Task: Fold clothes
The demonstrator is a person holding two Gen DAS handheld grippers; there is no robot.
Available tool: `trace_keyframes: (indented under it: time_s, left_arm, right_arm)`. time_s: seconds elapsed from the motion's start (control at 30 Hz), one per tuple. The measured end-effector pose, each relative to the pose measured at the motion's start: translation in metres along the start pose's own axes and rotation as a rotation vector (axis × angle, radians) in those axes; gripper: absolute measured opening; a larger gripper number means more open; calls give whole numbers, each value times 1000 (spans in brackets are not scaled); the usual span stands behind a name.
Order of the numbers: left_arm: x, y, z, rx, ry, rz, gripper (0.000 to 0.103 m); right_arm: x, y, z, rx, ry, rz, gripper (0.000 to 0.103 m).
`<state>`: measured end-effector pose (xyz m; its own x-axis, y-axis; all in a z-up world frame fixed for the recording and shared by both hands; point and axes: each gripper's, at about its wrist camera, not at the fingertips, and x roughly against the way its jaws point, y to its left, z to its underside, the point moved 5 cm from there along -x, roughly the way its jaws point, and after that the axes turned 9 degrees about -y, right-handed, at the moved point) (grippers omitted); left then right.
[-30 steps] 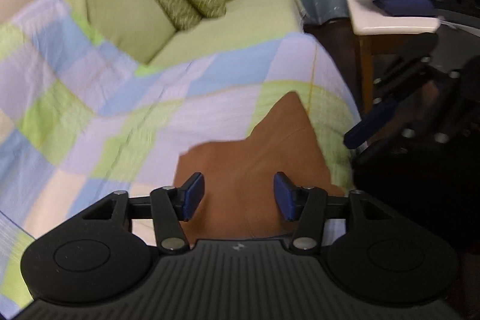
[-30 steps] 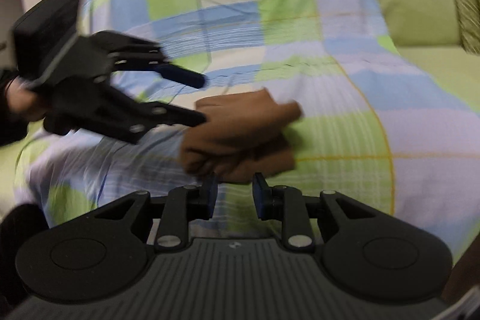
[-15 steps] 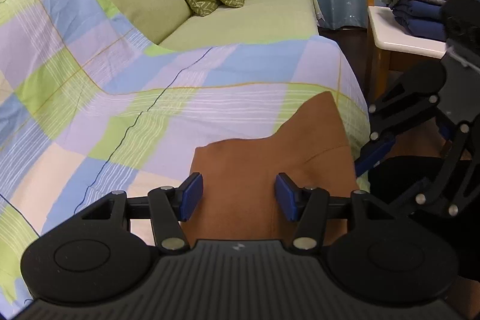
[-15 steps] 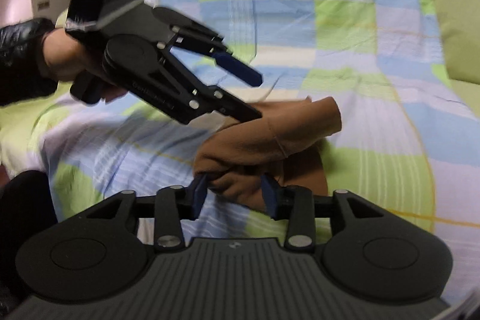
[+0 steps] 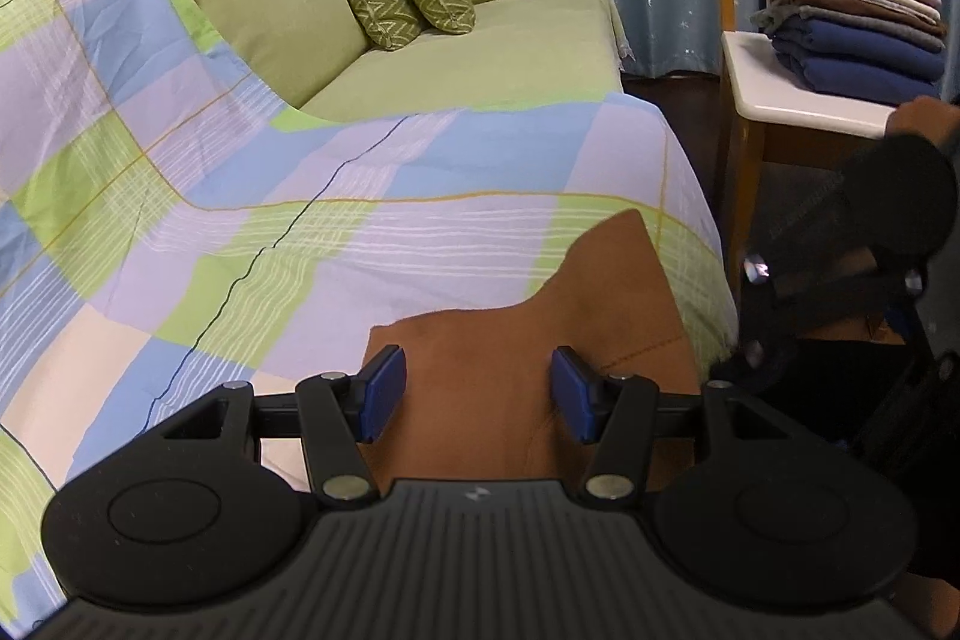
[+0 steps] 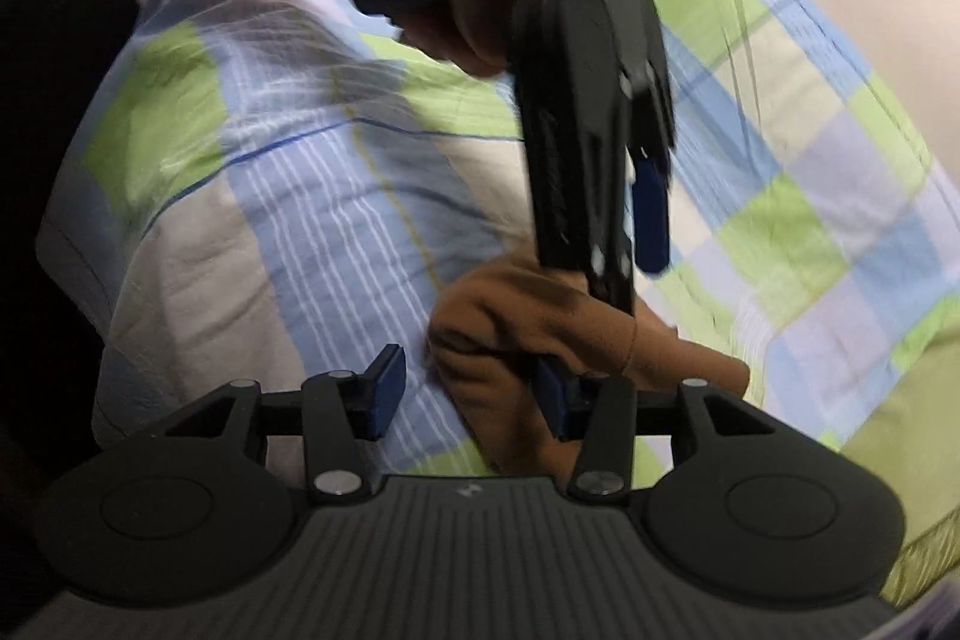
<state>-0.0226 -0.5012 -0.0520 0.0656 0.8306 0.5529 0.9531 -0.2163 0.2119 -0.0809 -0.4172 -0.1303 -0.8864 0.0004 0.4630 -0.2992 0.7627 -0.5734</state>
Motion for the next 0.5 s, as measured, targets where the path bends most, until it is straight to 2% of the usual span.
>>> trace_keyframes:
  time_s: [0.07,0.17,0.3,0.33,0.43,0.47,0.5]
  left_arm:
    - [-2,1,-1,8,0,-2,58]
    - [-10,-4,1,-4,19,0,58]
    - [-29,-15,11,-53,60,-13,58]
    - [-32,-15,12,-56,60,-16,58]
    - [-36,-15,15,-66,58,-22,59]
    - [-36,-14,16,-70,57,-24,60]
    - [-35,-13,16,-73,56,-26,61]
  right_arm:
    - [-4,7,1,55,12,-22,44]
    - [-9,11,0,101,27,-45,36]
    - [-5,15,2,141,36,-60,35]
    - [-2,13,2,117,38,-64,35]
    - [13,-1,5,-101,36,-70,30]
    - [17,-5,7,-159,36,-62,30]
    - [27,-15,12,-264,21,-18,30]
